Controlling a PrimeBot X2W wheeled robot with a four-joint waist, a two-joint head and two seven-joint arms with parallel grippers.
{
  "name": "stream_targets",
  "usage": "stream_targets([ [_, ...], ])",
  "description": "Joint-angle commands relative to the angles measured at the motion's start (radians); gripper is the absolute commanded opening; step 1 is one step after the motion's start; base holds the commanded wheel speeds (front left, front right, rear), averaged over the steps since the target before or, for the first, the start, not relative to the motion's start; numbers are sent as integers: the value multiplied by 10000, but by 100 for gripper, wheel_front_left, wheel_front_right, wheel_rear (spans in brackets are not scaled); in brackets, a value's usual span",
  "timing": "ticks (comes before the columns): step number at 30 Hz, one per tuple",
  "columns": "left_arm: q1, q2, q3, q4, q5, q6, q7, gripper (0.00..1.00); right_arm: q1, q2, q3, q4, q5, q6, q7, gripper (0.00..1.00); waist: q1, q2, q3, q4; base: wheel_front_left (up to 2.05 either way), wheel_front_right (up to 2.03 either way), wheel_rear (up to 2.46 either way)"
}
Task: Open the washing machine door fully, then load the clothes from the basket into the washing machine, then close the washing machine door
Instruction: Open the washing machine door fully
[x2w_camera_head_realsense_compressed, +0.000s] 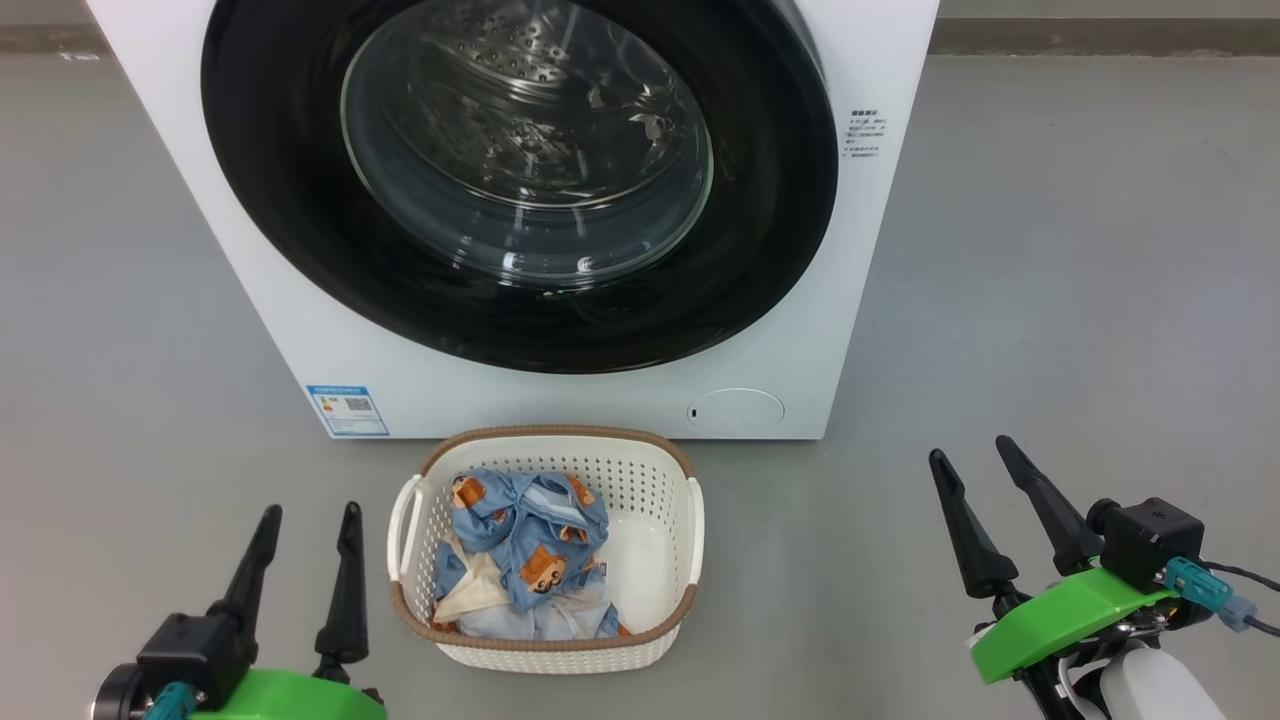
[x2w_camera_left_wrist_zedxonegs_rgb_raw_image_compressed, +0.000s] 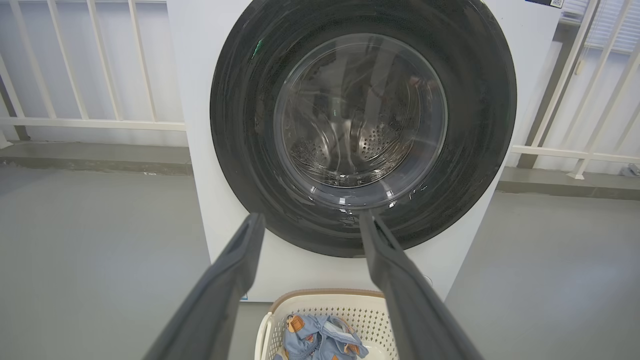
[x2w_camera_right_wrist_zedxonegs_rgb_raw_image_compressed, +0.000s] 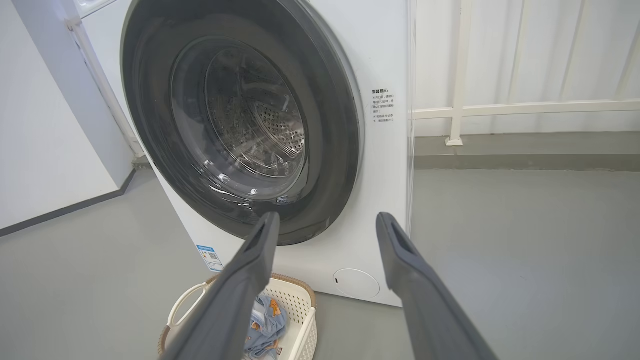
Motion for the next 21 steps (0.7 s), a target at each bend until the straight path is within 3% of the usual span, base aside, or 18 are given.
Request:
stream_targets([
  [1, -309, 185, 345, -187, 96, -33, -122, 100, -357, -79, 208, -192, 20, -11, -130, 100, 0, 0, 4, 6, 0, 0, 0],
  [21, -584, 166, 471, -482, 217, -33, -122, 100, -1318, -282, -387, -218, 491, -11, -130, 100, 0, 0, 682, 264, 0, 0, 0],
])
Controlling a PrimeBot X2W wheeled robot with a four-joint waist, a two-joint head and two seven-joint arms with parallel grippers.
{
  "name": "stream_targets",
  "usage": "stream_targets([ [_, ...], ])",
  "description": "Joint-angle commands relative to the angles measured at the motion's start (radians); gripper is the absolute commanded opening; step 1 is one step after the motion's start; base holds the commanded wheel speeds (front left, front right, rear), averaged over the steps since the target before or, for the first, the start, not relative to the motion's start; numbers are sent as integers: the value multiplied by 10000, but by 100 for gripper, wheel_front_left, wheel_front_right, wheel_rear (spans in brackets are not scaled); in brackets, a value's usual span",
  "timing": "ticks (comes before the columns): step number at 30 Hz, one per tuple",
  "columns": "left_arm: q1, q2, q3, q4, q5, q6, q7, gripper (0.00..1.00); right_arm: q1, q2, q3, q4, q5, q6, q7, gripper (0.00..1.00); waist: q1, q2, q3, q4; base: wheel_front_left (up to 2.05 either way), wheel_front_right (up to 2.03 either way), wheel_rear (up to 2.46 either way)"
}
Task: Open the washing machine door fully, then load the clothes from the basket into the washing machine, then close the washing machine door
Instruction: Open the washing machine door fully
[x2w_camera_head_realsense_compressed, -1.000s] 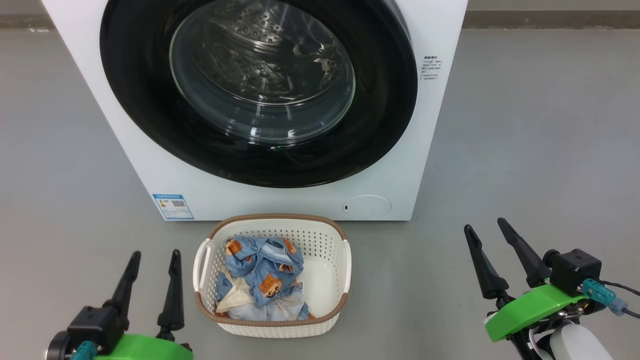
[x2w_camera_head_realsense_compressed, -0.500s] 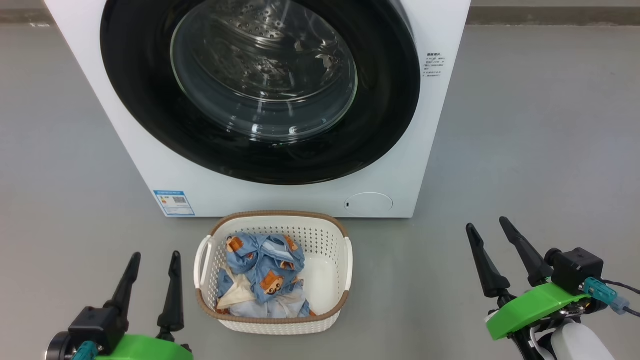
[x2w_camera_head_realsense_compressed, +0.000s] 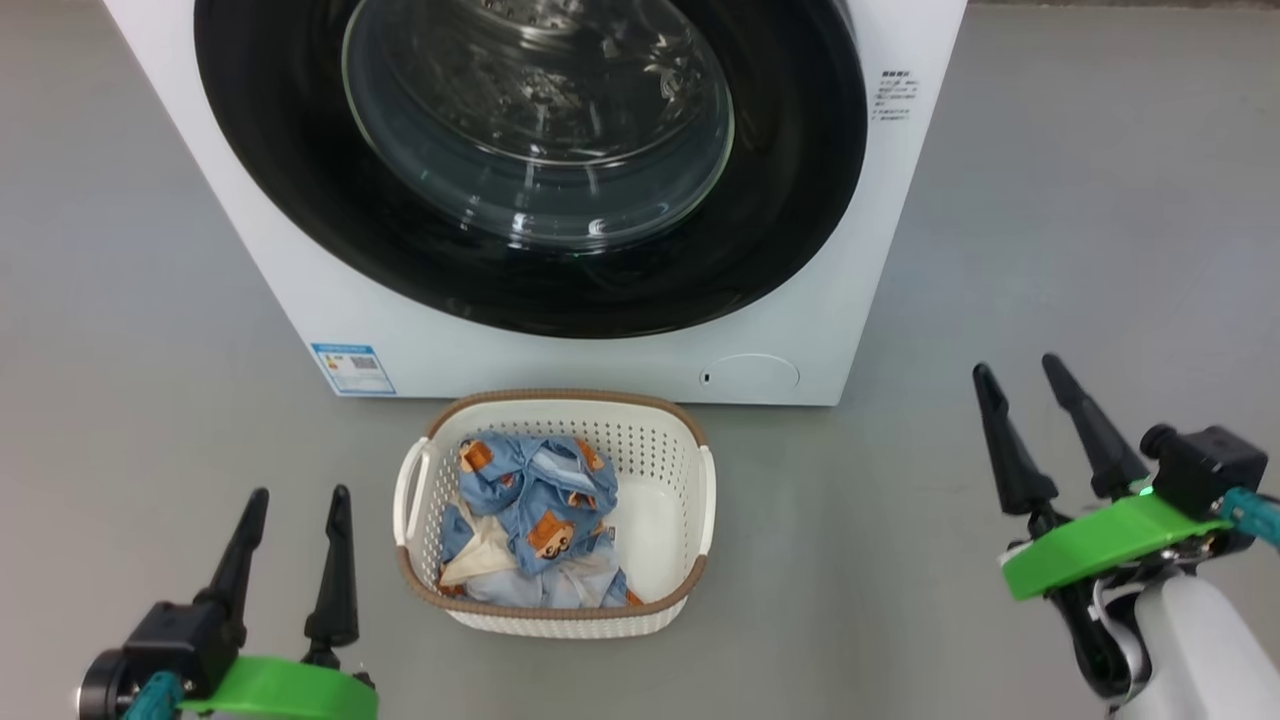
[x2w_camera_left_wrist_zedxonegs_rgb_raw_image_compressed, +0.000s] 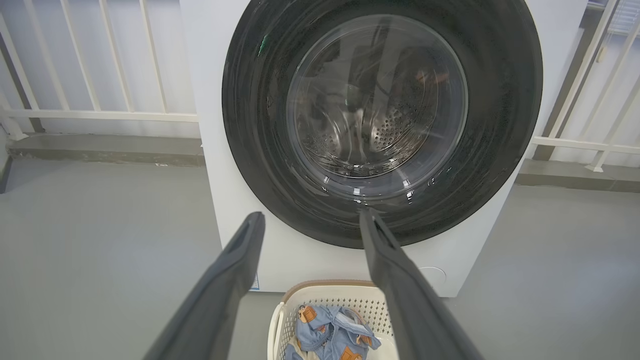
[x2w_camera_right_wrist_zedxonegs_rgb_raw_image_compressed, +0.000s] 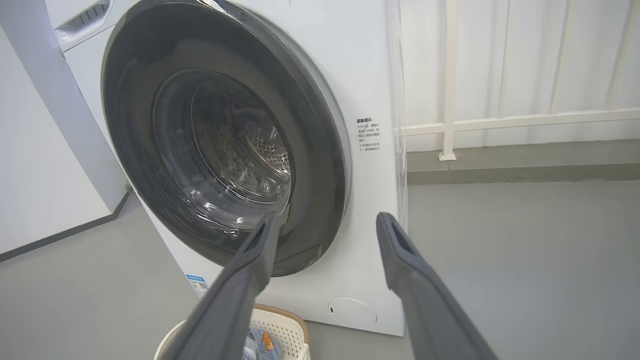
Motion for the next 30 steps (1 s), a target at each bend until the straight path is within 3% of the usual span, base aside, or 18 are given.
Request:
stream_targets([
  [1, -525, 168, 290, -302, 86, -31, -122, 100, -446, -145, 67, -235, 115, -11, -122, 100, 0, -1, 163, 78, 0, 0, 0],
  [10, -743, 165, 180, -383, 156, -31, -122, 100, -1058, -350, -252, -271, 347, -11, -122, 100, 0, -1, 720, 255, 0, 0, 0],
  [12, -814, 165, 164, -406, 181, -31, -122, 100, -1221, -402, -348, -281, 440, -11, -122, 50, 0, -1, 865, 301, 0, 0, 0],
  [14, -878, 165, 146, -427, 238, -31, -122, 100, -1383, -441, -434, -275, 599, -11, -122, 40, 0, -1, 1000, 343, 0, 0, 0],
  [16, -934, 165, 122, -449, 273, -31, -122, 100, -1507, -411, -528, -310, 794, -11, -122, 22, 0, -1, 1123, 388, 0, 0, 0],
  [17, -961, 165, 110, -463, 285, -31, -122, 100, -1551, -379, -594, -343, 894, -11, -122, 5, 0, -1, 1178, 412, 0, 0, 0],
  [18, -988, 165, 100, -480, 294, -31, -122, 100, -1615, -382, -654, -343, 1028, -11, -122, 0, 0, -1, 1238, 441, 0, 0, 0],
  [25, -1084, 164, 89, -576, 291, -31, -122, 100, -2298, -762, -622, 45, 2173, -11, -122, 0, 0, -1, 1531, 584, 0, 0, 0],
  [30, -1167, 163, 60, -647, 268, -31, -122, 100, -2861, -1015, -613, 363, 3763, -11, -79, 0, 0, -1, 1734, 681, 0, 0, 0],
])
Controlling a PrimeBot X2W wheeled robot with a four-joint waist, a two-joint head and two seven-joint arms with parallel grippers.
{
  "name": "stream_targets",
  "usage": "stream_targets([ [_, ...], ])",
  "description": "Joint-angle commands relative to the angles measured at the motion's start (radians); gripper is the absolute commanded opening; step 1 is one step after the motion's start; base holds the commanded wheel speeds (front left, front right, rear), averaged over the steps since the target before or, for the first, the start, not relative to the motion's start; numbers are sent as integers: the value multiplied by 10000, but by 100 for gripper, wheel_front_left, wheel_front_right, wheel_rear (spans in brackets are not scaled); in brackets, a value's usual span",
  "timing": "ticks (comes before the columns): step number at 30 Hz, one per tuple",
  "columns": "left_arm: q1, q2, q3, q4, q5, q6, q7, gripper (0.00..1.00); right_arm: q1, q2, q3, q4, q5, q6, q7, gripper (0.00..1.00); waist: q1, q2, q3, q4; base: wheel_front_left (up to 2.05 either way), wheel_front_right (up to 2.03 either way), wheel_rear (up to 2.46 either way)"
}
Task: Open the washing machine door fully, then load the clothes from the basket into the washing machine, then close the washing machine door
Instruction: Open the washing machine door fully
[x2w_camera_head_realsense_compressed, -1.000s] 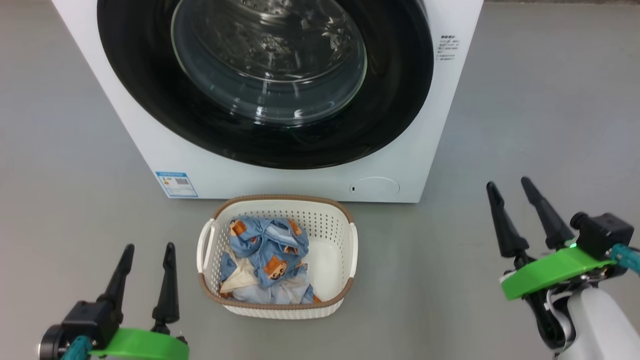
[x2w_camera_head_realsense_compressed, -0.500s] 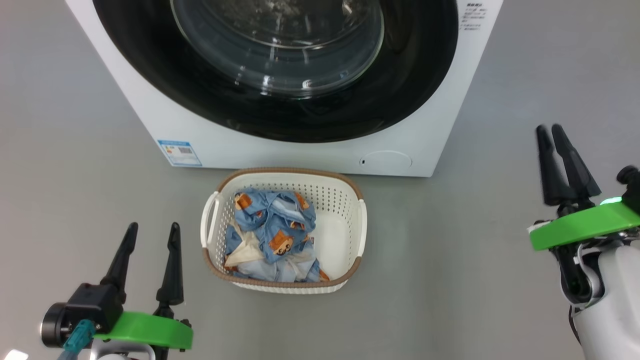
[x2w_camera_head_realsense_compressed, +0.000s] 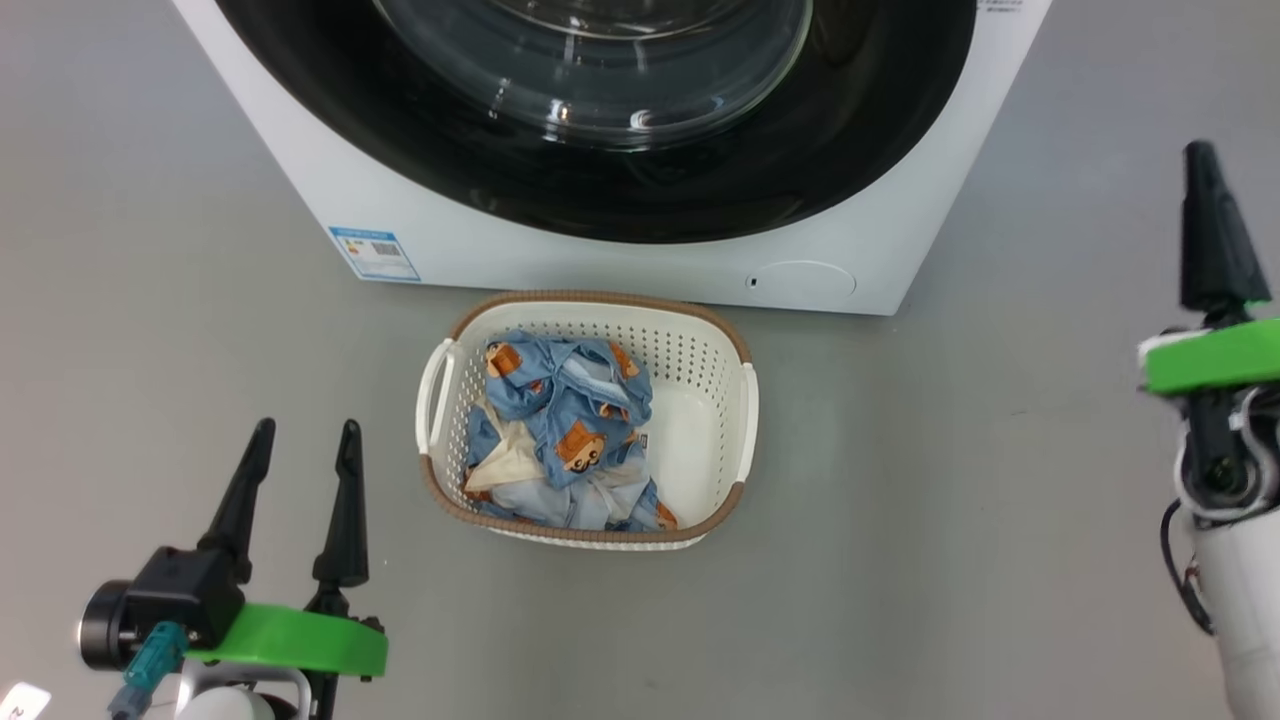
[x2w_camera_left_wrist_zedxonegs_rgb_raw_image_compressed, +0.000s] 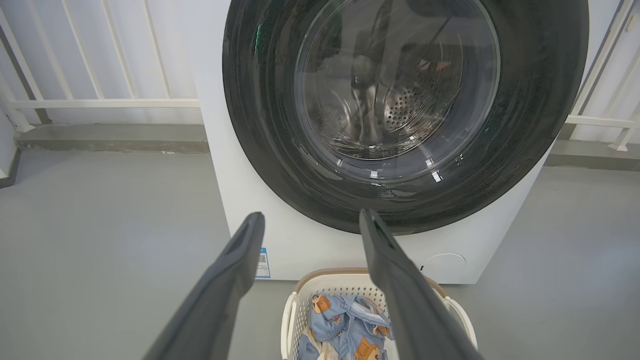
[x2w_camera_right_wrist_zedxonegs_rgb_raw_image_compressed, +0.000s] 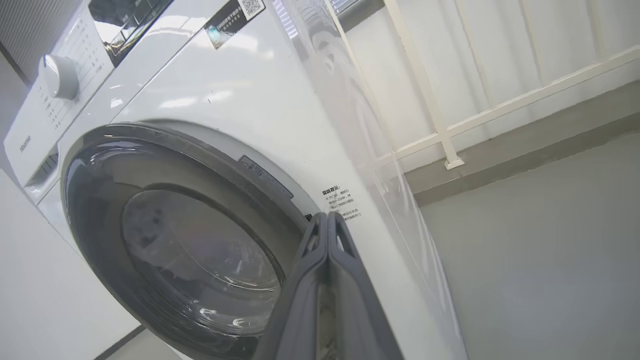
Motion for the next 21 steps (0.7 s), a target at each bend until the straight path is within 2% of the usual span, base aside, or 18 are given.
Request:
stream_targets([
  [1, -384, 182, 273, -303, 63, -31, -120, 100, -293, -212, 195, -154, 529, -11, 2, 0, 0, -1, 121, 74, 0, 0, 0],
  [6, -504, 181, 262, -449, 31, -31, -120, 100, -1049, -776, 153, 89, 2379, -11, 692, 0, 0, -1, 475, 163, 0, 0, 0],
  [15, -747, 180, 140, -674, -140, 45, -120, 100, -2451, -1665, 456, 871, 4362, -11, 2515, 0, 0, -1, 1212, 365, 0, 0, 0],
  [21, -900, 180, 35, -675, -236, 98, -120, 100, -3322, -1745, 417, 1244, 5903, -11, 3700, 0, 0, -1, 1536, 516, 0, 0, 0],
])
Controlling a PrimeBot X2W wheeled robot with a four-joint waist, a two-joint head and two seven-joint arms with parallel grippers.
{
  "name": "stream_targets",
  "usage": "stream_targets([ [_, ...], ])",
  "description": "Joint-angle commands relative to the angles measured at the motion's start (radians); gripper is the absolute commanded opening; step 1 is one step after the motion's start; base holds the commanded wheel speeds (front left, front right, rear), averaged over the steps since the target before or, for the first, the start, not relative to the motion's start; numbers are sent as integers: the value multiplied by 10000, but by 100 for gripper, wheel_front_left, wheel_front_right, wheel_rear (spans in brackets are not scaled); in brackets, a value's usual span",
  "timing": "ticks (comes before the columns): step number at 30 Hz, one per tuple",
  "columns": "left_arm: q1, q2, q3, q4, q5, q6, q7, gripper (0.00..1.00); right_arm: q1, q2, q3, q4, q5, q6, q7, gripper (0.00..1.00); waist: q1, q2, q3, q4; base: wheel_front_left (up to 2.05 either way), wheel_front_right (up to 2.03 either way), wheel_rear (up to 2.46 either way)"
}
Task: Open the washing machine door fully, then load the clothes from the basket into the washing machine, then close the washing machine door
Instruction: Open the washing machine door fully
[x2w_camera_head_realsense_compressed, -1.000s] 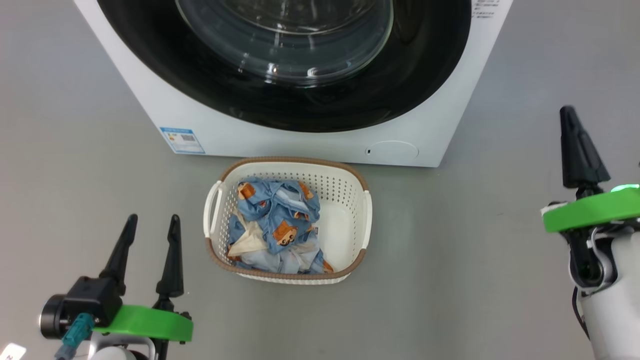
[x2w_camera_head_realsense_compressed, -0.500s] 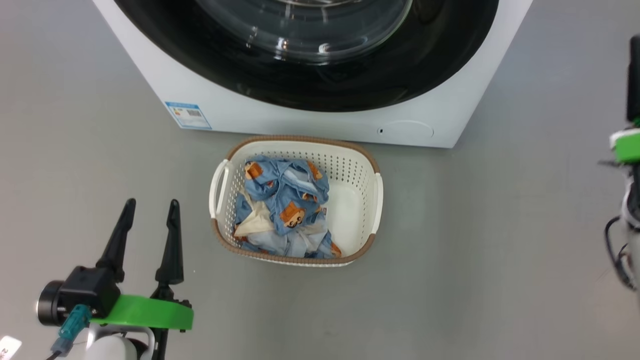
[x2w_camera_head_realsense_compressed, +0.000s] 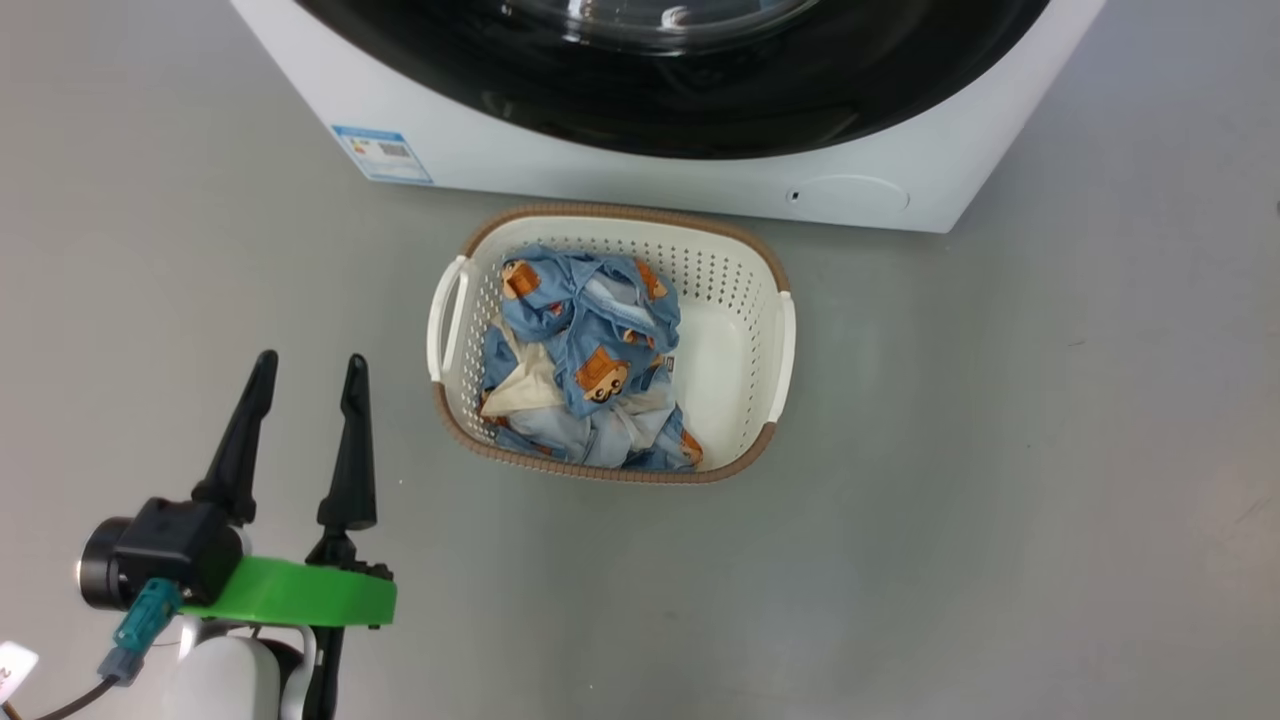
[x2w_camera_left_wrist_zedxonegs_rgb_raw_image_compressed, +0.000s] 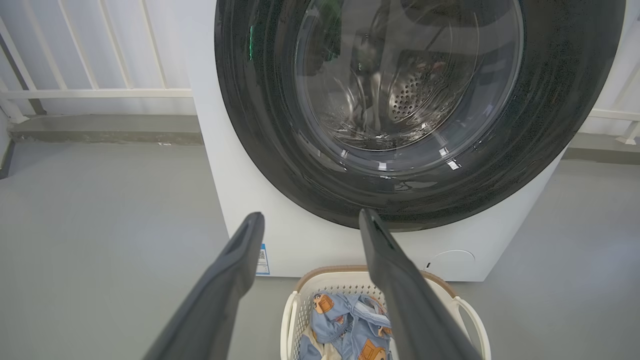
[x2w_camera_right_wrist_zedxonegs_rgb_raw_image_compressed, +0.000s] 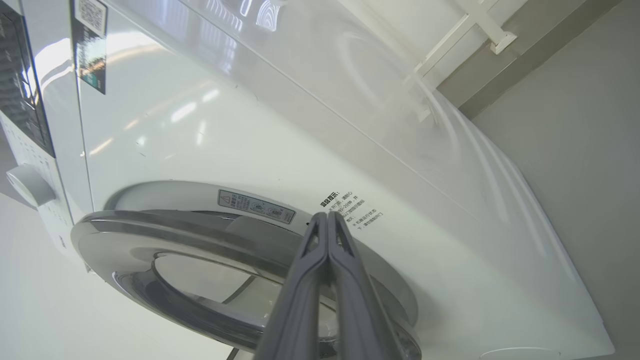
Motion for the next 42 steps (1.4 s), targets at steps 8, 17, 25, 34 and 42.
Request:
stream_targets([
  [8, -294, 197, 175, -176, -181, 155, -80, 100, -1101, -115, 51, 210, 1631, -11, 1662, 0, 0, 0, 443, 296, 0, 0, 0],
  [17, -332, 197, -70, -189, -471, 288, -80, 100, -2152, -317, 303, 792, 2032, -11, 2954, 0, 0, 0, 806, 591, 0, 0, 0],
  [25, -439, 197, -172, -264, -650, 387, -80, 100, -3014, -328, 542, 1229, 2014, -11, 3483, 0, 0, 0, 1182, 723, 0, 0, 0],
  [34, -539, 197, -319, -248, -941, 529, -80, 100, -3648, -374, 729, 1405, 1976, -11, 3929, 0, 0, 0, 1424, 828, 0, 0, 0],
  [42, -566, 197, -464, -190, -1121, 620, -80, 100, -3985, -470, 857, 1717, 1810, -11, 4040, 0, 0, 0, 1474, 971, 0, 0, 0],
])
